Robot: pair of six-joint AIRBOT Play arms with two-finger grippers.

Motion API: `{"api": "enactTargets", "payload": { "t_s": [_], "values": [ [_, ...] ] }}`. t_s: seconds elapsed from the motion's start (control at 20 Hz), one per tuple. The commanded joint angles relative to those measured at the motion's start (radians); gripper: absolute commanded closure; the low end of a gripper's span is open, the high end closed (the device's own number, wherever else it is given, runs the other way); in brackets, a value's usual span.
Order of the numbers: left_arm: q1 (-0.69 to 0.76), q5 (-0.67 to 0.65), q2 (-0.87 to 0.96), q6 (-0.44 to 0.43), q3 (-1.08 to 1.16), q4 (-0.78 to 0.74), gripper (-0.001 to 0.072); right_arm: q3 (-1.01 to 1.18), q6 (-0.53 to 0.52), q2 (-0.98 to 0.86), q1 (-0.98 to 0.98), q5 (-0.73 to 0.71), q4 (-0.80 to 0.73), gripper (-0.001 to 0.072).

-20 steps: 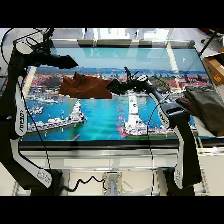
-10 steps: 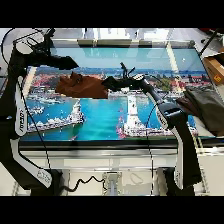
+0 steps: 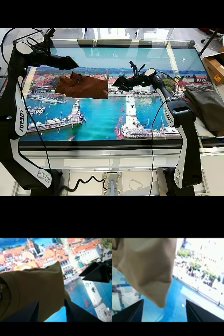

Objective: Fold the shirts.

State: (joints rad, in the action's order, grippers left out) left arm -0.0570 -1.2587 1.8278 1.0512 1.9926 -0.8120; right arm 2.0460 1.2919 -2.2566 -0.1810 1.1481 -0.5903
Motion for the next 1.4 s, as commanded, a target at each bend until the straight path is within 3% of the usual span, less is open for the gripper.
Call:
{"api": "enactTargets", "payload": {
  "t_s": [0.0,0.15,0.3,0.9,1.0,1.05,1.1,1.15,1.2,1.35],
  "values": [
    [0.001,0.003,0.0,0.0,0.0,0.0,0.033,-0.002,0.039,-0.032,-0.034,-0.043,-0.032,0.0116],
    [0.001,0.0,0.0,0.0,0.0,0.0,0.033,-0.001,0.045,-0.06,-0.067,-0.162,0.077,0.0128],
    [0.001,0.001,0.0,0.0,0.0,0.0,0.033,0.0,0.045,-0.072,-0.092,-0.193,0.089,0.0216],
    [0.001,-0.022,0.0,0.0,0.0,0.0,0.033,0.0,-0.045,-0.077,-0.212,-0.275,0.254,0.0245],
    [0.001,-0.023,0.0,0.0,0.0,0.0,0.033,0.0,-0.048,-0.077,-0.23,-0.297,0.263,0.029],
    [0.001,-0.024,0.0,0.0,0.0,0.0,0.033,0.0,-0.056,-0.077,-0.238,-0.306,0.282,0.0371],
    [0.001,-0.026,0.0,0.0,0.0,0.0,0.033,0.0,-0.08,-0.076,-0.245,-0.306,0.303,0.0527],
    [0.001,-0.029,0.0,0.0,0.0,0.0,0.0331,0.0,-0.114,-0.077,-0.25,-0.304,0.322,0.0629],
    [0.001,-0.032,0.0,0.0,0.0,0.0,0.033,0.0,-0.128,-0.076,-0.256,-0.303,0.336,0.0667],
    [0.001,-0.048,0.0,0.0,0.0,0.001,0.0331,0.002,-0.175,-0.068,-0.247,-0.257,0.349,0.068]
  ]
}}
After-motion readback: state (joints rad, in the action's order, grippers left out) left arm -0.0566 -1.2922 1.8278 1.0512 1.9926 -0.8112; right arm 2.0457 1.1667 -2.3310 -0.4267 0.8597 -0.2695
